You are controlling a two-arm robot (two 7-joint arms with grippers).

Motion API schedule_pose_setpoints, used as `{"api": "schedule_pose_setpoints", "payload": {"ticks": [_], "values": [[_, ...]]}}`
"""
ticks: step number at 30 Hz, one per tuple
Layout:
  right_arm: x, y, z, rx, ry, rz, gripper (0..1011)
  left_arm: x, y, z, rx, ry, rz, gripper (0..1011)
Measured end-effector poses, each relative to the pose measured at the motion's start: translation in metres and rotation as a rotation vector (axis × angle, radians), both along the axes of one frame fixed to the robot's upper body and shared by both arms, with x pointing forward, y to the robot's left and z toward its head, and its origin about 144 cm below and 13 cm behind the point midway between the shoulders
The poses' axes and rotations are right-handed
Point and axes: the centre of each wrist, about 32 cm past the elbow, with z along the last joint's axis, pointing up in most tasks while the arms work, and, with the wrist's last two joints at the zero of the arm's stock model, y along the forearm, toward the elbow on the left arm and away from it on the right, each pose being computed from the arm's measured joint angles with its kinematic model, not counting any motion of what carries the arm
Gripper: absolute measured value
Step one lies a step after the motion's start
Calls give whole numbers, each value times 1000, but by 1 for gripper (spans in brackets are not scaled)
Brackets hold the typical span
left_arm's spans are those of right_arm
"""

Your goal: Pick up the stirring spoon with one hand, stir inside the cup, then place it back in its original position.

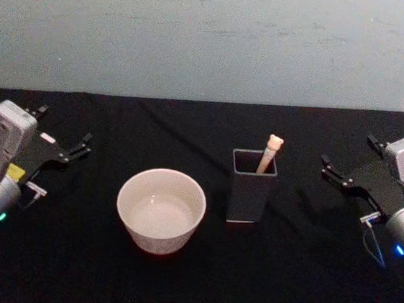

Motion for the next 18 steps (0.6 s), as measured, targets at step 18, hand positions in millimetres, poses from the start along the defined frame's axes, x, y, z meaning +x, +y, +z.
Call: {"api": "schedule_pose_setpoints", "payload": {"ticks": [18], "values": [[0,0,0,0,0,0,1002,0,0,0,0,0,0,1001]]}}
